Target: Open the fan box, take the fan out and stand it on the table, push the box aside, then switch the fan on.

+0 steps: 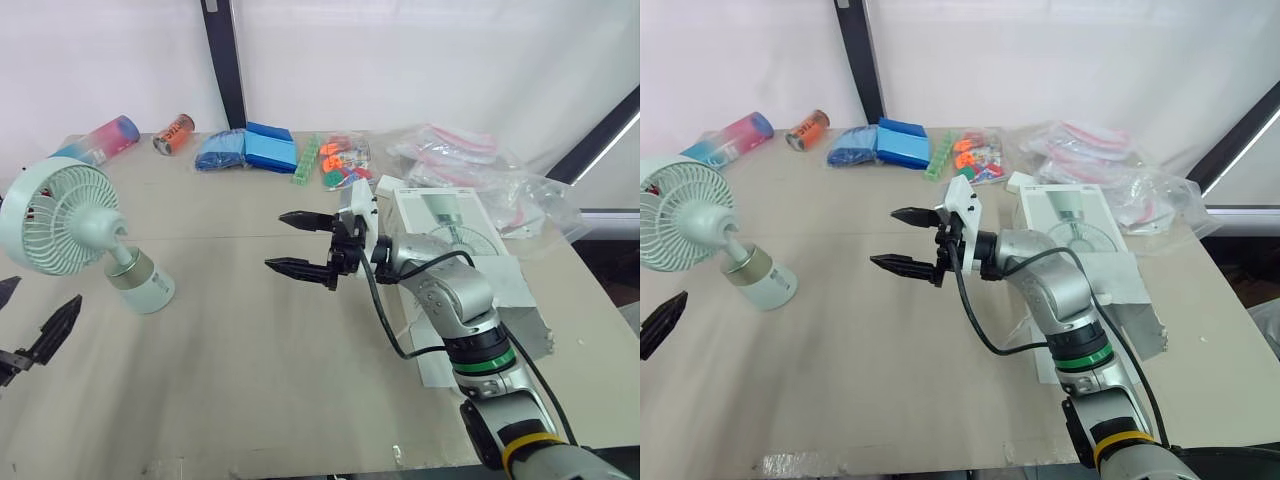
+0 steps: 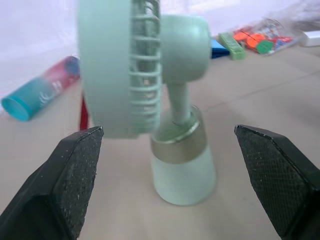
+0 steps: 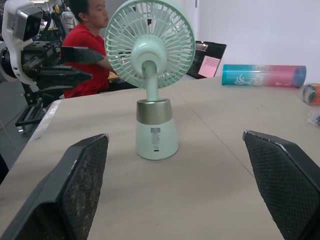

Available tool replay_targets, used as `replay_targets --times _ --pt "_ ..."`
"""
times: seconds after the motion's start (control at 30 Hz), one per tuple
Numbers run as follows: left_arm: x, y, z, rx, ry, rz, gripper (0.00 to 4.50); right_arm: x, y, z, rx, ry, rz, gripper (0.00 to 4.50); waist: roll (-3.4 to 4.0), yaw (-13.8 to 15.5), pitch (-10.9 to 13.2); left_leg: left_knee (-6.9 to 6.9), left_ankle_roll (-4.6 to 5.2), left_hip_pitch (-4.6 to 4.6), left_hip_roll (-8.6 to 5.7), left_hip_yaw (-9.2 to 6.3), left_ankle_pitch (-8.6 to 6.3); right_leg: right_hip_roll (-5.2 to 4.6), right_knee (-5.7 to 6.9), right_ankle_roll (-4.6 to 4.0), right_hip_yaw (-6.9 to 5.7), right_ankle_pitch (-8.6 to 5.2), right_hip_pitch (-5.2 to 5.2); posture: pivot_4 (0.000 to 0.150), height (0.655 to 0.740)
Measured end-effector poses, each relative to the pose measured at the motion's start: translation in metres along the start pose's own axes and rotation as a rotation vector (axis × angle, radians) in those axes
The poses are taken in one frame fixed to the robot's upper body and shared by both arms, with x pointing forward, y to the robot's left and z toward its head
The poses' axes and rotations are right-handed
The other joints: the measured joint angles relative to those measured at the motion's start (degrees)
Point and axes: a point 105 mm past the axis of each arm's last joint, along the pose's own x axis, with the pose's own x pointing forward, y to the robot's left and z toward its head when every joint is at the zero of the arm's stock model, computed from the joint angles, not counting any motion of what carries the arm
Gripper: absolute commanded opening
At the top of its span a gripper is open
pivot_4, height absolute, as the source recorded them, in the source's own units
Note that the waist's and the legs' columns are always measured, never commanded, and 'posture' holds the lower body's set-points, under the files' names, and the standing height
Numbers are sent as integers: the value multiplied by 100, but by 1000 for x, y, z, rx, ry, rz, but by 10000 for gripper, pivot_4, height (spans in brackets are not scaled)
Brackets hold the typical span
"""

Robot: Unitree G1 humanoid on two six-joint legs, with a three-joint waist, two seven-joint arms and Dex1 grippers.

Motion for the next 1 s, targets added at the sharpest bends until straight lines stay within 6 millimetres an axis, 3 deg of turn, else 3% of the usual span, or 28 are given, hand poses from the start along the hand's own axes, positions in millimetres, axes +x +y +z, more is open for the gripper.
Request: replay_targets --times 0.53,0.8,0.97,1.0 --pt "16 19 16 7 -85 83 45000 0 0 -2 -5 9 -3 43925 1 2 0 -1 -2 0 0 -1 0 0 2 -3 -2 2 -1 1500 7400" --pt "30 29 8 8 -78 97 45000 -1 1 -5 4 12 -8 43925 -2 1 -1 -1 -2 -2 1 -1 0 0 3 -5 -2 4 -4 1500 7400" --pt "43 30 8 6 -91 76 30794 -2 2 -4 -4 12 -9 45000 -3 1 -2 -1 -3 -10 1 0 1 -1 4 -6 -1 6 -13 1500 7400" --pt "44 30 7 -2 -96 68 26263 -2 3 -4 -5 12 -11 45000 -3 1 -2 -1 -3 -12 1 -1 1 -1 5 -7 -1 7 -16 1500 7400"
